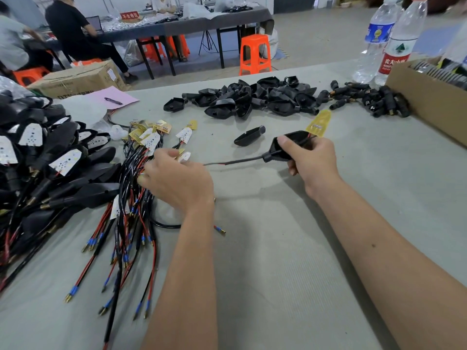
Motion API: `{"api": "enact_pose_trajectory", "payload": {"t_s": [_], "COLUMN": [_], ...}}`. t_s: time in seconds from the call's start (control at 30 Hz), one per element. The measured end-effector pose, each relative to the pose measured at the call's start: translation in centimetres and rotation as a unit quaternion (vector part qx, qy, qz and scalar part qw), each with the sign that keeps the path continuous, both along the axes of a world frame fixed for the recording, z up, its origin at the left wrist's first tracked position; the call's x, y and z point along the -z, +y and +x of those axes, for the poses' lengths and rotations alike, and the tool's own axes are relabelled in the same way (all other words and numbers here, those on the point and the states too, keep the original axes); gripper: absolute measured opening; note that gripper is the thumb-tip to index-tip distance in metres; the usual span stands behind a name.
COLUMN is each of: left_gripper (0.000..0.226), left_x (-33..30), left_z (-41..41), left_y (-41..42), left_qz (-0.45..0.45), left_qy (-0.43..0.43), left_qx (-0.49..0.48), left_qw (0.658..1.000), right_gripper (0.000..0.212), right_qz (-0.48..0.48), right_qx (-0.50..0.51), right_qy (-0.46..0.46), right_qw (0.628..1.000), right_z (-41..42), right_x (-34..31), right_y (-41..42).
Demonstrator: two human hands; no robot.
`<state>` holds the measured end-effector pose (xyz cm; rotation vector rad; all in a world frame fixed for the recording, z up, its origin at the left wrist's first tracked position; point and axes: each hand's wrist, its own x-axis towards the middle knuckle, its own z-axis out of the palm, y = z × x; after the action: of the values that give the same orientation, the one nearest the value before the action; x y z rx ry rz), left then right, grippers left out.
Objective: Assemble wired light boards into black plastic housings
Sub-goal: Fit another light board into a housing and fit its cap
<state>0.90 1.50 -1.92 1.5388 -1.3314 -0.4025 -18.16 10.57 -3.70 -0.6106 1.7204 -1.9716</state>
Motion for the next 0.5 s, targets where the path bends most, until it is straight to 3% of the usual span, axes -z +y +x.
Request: {"api": "enact_pose_trajectory", "payload": {"t_s": [0.07, 0.13, 0.2, 0.27, 0.33, 0.5], "left_gripper": [0.030, 0.026, 0.022, 0.025, 0.029, 0.026], "left_x": [-0.1, 0.0, 0.3, 0.8, 1.3, 1.6], "left_z": [-0.6, -2.0, -3.3, -4.2, -4.4, -3.8], "left_y": [0.3, 0.7, 1.5, 2.3, 2.5, 1.1], "left_qz": [-0.086, -0.133, -0.088, -0.022, 0.011, 0.044], "left_qy": [-0.067, -0.067, -0.056, -0.075, -0.077, -0.047], "left_qx": [0.026, 0.170, 0.334, 0.424, 0.457, 0.432], "left_qw": [0.994, 0.974, 0.937, 0.902, 0.886, 0.899], "right_gripper": [0.022, 0.029, 0.043, 0.047, 0.041, 0.025], "right_qz": [0.029, 0.048, 0.047, 0.058, 0.057, 0.026], "right_qx": [-0.020, -0.032, -0.037, -0.040, -0.066, -0.073], "right_qy": [0.044, 0.071, 0.072, 0.079, 0.071, 0.029], "right_qw": [0.998, 0.996, 0.996, 0.994, 0.994, 0.997], "right_z": [0.3, 0.6, 0.8, 0.7, 0.6, 0.2], "right_x": [0.1, 0.1, 0.1, 0.1, -0.1, -1.0], "right_y": [0.0, -0.1, -0.2, -0.1, 0.1, 0.3]}}
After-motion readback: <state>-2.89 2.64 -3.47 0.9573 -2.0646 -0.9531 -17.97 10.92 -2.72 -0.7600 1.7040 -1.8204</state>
